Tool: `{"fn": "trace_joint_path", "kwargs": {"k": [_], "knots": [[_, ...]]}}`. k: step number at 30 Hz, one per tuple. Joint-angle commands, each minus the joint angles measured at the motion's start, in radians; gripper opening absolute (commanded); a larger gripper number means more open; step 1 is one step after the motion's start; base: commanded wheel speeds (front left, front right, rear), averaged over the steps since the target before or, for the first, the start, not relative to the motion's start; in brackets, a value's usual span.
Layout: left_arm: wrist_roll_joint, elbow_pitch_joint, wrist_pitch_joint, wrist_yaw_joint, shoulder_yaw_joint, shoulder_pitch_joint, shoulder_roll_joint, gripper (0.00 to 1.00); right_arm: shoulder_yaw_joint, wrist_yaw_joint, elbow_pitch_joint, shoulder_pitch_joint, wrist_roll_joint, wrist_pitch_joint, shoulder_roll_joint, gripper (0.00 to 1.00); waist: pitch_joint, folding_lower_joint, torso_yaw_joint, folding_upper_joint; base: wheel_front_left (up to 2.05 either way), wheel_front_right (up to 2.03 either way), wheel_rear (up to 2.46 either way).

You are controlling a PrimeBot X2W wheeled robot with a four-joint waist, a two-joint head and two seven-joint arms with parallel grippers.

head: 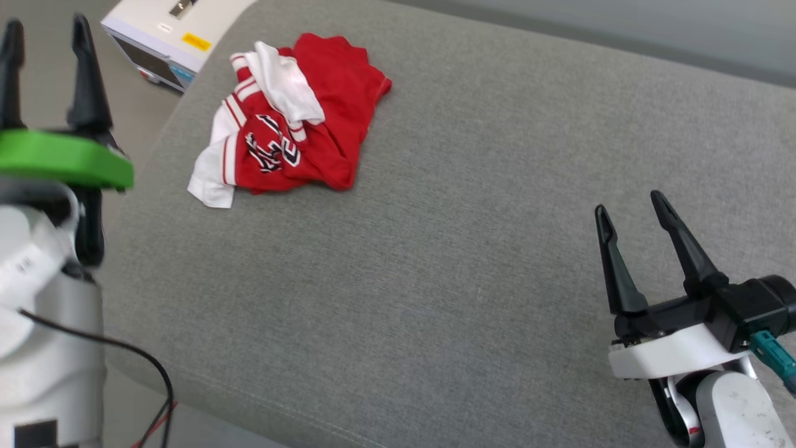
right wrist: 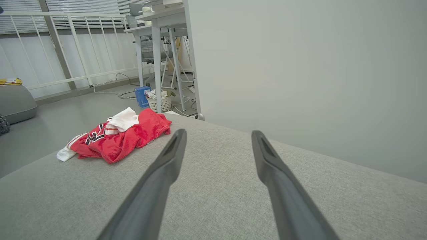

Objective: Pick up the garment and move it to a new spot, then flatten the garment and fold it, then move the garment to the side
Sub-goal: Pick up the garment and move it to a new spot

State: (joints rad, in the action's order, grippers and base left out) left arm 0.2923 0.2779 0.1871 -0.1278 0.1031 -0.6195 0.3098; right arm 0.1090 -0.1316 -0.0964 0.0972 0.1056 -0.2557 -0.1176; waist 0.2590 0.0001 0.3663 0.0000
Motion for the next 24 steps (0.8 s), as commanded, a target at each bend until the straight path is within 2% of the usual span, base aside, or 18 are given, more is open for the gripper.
{"fn": "trace_joint_path", "kwargs": {"k": [1,4,7,12,15,16,24], "knots": [[0.056,0.021,-0.03,-0.002,-0.025,-0.054,0.016,1.0,-0.001,0.001,-0.01,0.024,-0.006,-0.006,-0.01,1.0,0.074,-0.0001,-0.052,0.0,0.0,0.0,0.0],[0.157,0.079,-0.166,-0.002,-0.1,-0.137,0.076,1.0,-0.001,0.001,-0.012,0.042,-0.007,-0.006,-0.02,1.0,0.107,-0.0001,-0.071,0.0,0.0,0.0,0.0],[0.264,0.132,-0.354,-0.003,-0.187,-0.207,0.133,1.0,0.002,0.001,-0.01,0.061,-0.008,-0.006,-0.032,1.0,0.14,-0.0001,-0.091,0.0,0.0,0.0,0.0],[0.411,0.183,-0.61,-0.003,-0.296,-0.296,0.192,1.0,-0.001,0.001,-0.006,0.087,-0.007,-0.006,-0.048,1.0,0.19,-0.0001,-0.114,0.0,0.0,0.0,0.0],[0.488,0.225,-0.739,-0.003,-0.351,-0.333,0.201,1.0,0.002,0.001,-0.004,0.103,-0.007,-0.006,-0.059,1.0,0.224,-0.0001,-0.129,0.0,0.0,0.0,0.0],[0.518,0.27,-0.825,-0.003,-0.404,-0.358,0.212,1.0,0.006,0.001,-0.007,0.121,-0.007,-0.006,-0.068,1.0,0.256,-0.0001,-0.145,0.0,0.0,0.0,0.0],[0.553,0.429,-0.915,-0.003,-0.509,-0.383,0.184,1.0,0.002,0.001,-0.002,0.158,-0.009,-0.006,-0.076,1.0,0.318,-0.0001,-0.183,0.0,0.0,0.0,0.0]]}}
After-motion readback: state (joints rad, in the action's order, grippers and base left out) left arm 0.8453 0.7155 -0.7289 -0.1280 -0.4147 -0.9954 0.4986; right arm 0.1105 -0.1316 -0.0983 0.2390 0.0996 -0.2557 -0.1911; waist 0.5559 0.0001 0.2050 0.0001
